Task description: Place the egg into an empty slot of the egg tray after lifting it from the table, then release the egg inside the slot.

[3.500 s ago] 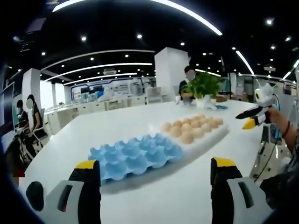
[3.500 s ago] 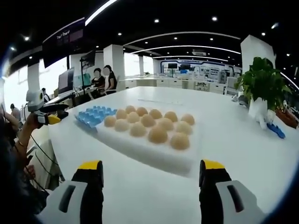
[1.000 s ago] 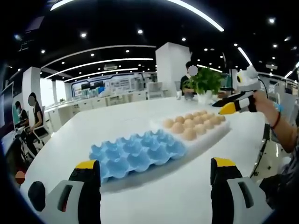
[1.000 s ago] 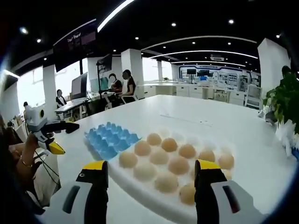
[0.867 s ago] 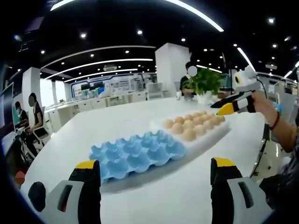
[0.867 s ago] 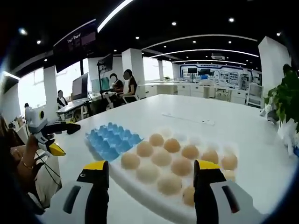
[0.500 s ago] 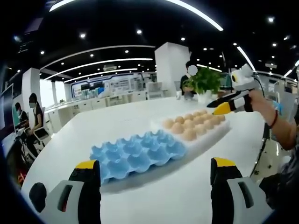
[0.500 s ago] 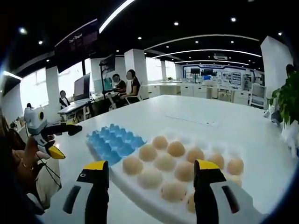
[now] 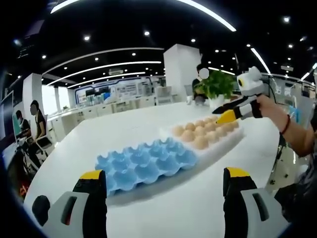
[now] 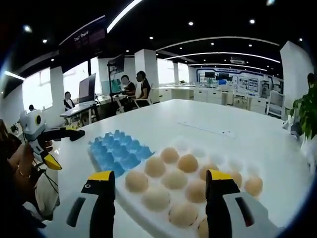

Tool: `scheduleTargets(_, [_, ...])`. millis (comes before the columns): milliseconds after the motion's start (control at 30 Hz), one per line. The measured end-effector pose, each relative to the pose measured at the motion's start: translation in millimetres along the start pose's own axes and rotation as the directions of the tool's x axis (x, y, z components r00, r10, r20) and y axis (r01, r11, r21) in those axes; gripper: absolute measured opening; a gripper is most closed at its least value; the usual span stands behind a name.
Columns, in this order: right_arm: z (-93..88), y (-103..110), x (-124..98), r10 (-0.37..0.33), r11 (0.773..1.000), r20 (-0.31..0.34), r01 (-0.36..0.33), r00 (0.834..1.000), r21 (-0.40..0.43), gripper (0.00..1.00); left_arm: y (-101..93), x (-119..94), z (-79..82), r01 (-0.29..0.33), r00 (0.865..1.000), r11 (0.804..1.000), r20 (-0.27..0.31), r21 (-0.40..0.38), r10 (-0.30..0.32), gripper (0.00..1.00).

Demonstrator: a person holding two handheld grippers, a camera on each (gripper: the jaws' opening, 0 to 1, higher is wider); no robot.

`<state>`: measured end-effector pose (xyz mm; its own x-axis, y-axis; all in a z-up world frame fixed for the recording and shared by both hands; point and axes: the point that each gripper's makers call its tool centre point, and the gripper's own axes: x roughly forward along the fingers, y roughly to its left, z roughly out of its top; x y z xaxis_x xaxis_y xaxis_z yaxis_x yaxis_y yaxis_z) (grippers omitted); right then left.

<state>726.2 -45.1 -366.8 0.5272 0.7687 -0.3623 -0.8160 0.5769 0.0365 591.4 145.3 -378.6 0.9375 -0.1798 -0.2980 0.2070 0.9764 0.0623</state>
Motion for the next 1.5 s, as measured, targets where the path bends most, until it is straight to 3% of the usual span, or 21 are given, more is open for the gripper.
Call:
scheduleTargets(233, [9.2,-8,12,0.000,1.000,0.026,0.000,1.000,0.010,0.75,-0.7,2,-1.8,0.001,1.000,1.000,-0.002,-0.007,-0.001,1.00])
scheduleTargets(800, [20.8,3,40,0.022,0.999,0.072,-0.025,0.997,0.033,0.69,6.1,-1,-1.1,-0.012,1.000,1.000,-0.002,-0.006,0.012,1.00])
scheduleTargets(1500, [9.0,-4,80,-0.038,0.999,-0.020,0.038,0.999,0.004,0.59,12.8,-6,0.2,-0.025,1.000,0.999,-0.001,0.020,0.025,1.00])
